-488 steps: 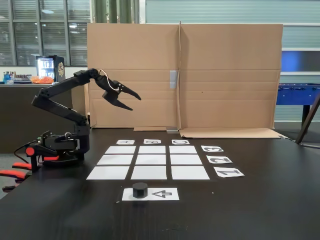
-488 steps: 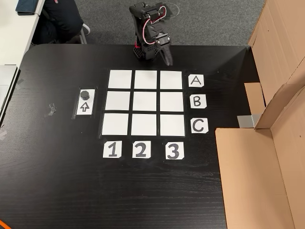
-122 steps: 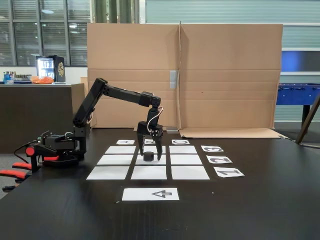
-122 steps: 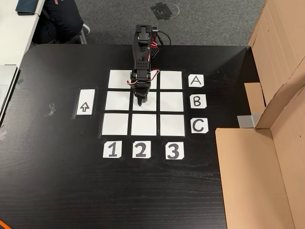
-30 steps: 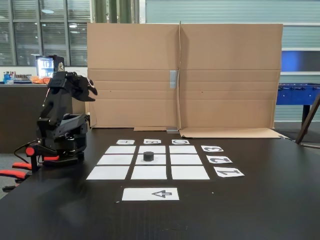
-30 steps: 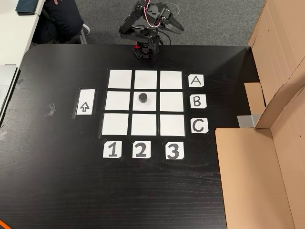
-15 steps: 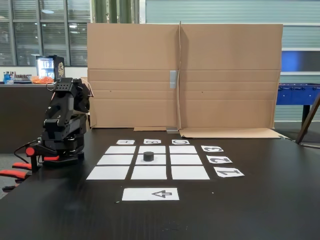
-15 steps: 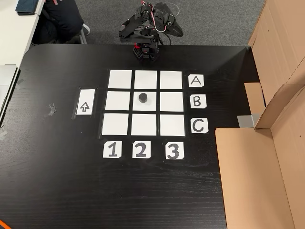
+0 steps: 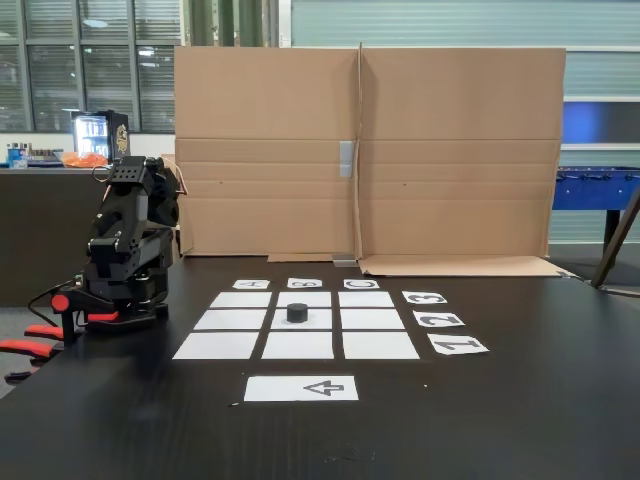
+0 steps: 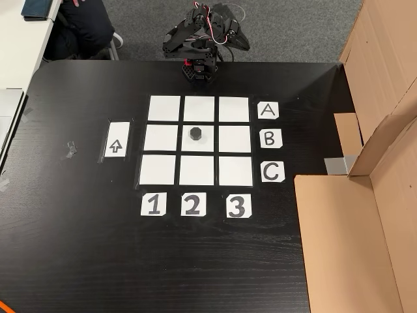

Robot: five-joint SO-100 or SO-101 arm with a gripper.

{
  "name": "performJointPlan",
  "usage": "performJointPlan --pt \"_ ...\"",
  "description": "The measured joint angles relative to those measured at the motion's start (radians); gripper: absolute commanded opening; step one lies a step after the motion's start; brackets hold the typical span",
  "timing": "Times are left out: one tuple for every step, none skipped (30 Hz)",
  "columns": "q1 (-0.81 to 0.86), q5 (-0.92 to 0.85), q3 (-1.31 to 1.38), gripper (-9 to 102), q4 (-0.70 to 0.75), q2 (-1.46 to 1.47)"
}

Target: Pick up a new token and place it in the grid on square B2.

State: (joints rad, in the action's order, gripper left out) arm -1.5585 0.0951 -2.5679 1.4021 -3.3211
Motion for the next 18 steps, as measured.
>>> performJointPlan --pt "0.0 0.0 0.0 0 0.0 0.0" --pt "-0.002 0.0 0.0 0 0.0 0.0" --pt "-0.003 0.0 0.0 0 0.0 0.0" --pt "-0.003 0.0 -0.002 0 0.0 0.0" --pt "-0.003 0.0 -0.002 0 0.0 0.0" --pt "-0.003 0.0 -0.002 0 0.0 0.0" --pt "-0.006 0.0 -0.003 0 0.0 0.0" --pt "-0.006 0.0 -0.003 0 0.0 0.0" --pt "-0.006 0.0 -0.003 0 0.0 0.0" --pt "-0.006 0.0 -0.003 0 0.0 0.0" --pt "-0.006 0.0 -0.003 0 0.0 0.0" --pt "-0.006 0.0 -0.003 0 0.0 0.0" --pt "-0.006 0.0 -0.003 0 0.0 0.0" --pt "-0.006 0.0 -0.003 0 0.0 0.0" --pt "-0.006 0.0 -0.003 0 0.0 0.0" --pt "-0.006 0.0 -0.003 0 0.0 0.0" --pt "-0.006 0.0 -0.003 0 0.0 0.0" --pt "-0.006 0.0 -0.003 0 0.0 0.0"
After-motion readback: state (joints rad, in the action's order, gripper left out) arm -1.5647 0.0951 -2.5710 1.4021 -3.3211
